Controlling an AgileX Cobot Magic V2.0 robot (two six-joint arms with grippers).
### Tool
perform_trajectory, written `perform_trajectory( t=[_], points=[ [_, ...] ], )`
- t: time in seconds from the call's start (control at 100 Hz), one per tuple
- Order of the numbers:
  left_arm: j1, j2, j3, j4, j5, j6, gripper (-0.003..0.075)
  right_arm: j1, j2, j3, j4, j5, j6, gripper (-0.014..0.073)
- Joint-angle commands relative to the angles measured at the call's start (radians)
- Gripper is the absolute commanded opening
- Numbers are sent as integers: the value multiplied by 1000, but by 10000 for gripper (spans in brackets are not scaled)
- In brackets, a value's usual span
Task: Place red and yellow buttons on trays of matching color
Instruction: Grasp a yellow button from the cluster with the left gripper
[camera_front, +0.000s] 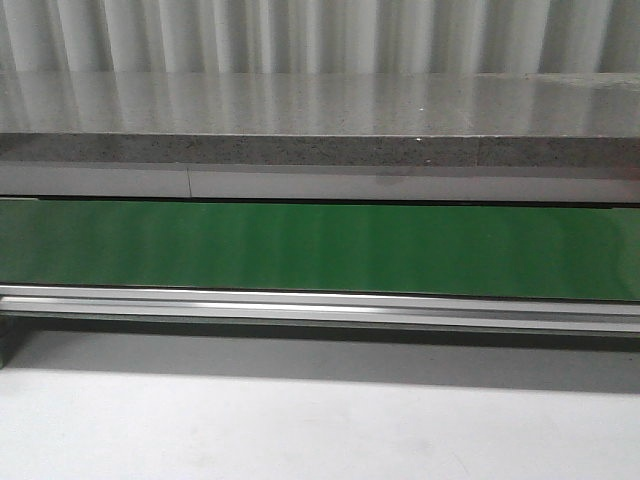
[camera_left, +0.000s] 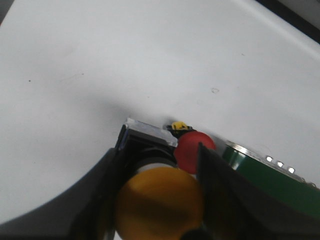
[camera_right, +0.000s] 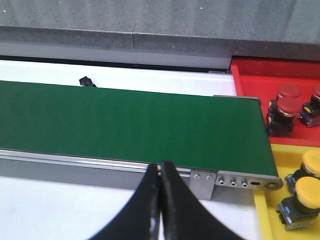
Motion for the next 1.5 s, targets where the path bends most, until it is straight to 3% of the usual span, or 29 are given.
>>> perform_trajectory(
  t=[0.0,0.4,0.66,0.89,1.25,1.49],
  points=[
    [-36,-130,4,-19,-7,37,101,0,13,-22,0,-71,-10,-65],
    [-207,-405,335,-19,-117,78,101,0,13,-22,0,-71,-10,-65],
    [-257,-415,492,-23,-142,78,101,0,13,-22,0,-71,-10,-65],
    [-257,-406,534,-23,-170,78,117,0,13,-22,0,-71,-10,-65],
    [-257,-372,534,-23,-180,78,497,0,13,-22,0,-71,-10,-65],
    [-255,-372,485,-23,-234,78,524,0,13,-22,0,-71,-10,-65]
  ],
)
